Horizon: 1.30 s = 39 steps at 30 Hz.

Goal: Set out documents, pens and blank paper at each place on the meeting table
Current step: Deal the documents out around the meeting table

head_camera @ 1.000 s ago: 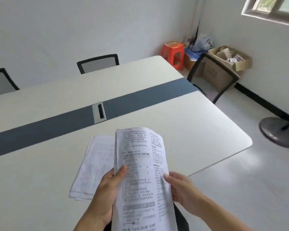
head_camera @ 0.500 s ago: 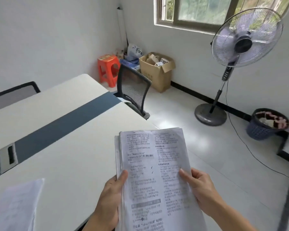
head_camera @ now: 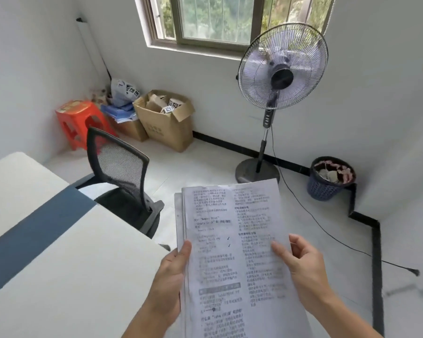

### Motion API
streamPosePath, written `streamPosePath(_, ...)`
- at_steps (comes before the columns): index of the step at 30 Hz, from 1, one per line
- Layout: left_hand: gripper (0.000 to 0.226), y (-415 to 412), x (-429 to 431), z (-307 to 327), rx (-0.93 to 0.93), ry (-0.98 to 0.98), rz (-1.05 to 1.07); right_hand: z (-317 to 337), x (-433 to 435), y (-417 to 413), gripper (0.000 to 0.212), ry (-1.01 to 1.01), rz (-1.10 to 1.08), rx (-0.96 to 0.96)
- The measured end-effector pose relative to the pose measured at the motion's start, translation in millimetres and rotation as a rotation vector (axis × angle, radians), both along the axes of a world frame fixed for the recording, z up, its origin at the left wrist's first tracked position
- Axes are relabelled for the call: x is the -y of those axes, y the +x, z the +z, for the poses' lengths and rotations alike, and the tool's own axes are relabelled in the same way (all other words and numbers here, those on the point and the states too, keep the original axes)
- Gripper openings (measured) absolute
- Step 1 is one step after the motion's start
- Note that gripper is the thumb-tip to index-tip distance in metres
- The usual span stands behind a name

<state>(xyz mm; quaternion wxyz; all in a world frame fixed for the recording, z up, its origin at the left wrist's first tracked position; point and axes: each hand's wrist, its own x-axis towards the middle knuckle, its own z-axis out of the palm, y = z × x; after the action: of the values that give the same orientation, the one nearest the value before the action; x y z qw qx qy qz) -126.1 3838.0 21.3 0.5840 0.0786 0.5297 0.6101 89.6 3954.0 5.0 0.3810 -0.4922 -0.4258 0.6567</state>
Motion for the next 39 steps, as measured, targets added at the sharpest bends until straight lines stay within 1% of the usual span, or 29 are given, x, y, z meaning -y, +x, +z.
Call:
streamPosePath(4,0.047,-21,-84,9,-0.034,0.012,-0.095,11,-63,-7,0.014,0.006,-0.084,0.010)
streamPosePath(7,0.046,-35,-138,7,-0.008,0.018,-0.152,8,-110,-15,0.014,-0.006,-0.125,0.009)
streamPosePath(11,0.047,-53,-210,-1,0.019,0.013,-0.156,-4,-183,-34,0.017,-0.027,-0.140,0.009)
streamPosePath(14,0.049,-68,-268,-6,0.021,0.017,-0.120,-13,-253,-54,0.018,-0.027,-0.107,0.018)
streamPosePath(18,0.052,-94,-340,-8,0.043,-0.025,-0.013,-13,-351,-94,0.016,-0.029,0.006,0.022)
streamPosePath(21,0.052,-121,-380,-8,0.054,-0.020,0.116,-6,-417,-135,0.019,-0.041,0.086,0.037)
streamPosePath(25,0.058,-156,-404,-6,-0.059,-0.074,0.324,1,-485,-198,0.017,0.013,0.277,0.117)
streamPosePath(27,0.062,-174,-412,-6,-0.060,-0.077,0.416,3,-507,-234,0.021,0.045,0.369,0.143)
streamPosePath(30,0.085,-208,-424,-12,-0.064,-0.100,0.533,-1,-530,-288,0.030,0.079,0.480,0.171)
streamPosePath(31,0.089,-224,-428,-17,-0.065,-0.081,0.553,-2,-538,-311,0.031,0.080,0.528,0.178)
streamPosePath(33,0.090,-255,-436,-11,-0.088,-0.077,0.568,-3,-550,-354,0.029,0.095,0.594,0.170)
streamPosePath(36,0.079,-309,-449,-4,-0.131,-0.068,0.578,4,-568,-421,0.021,0.105,0.621,0.161)
streamPosePath(39,0.086,-360,-463,11,-0.154,-0.049,0.615,16,-583,-483,0.018,0.150,0.644,0.152)
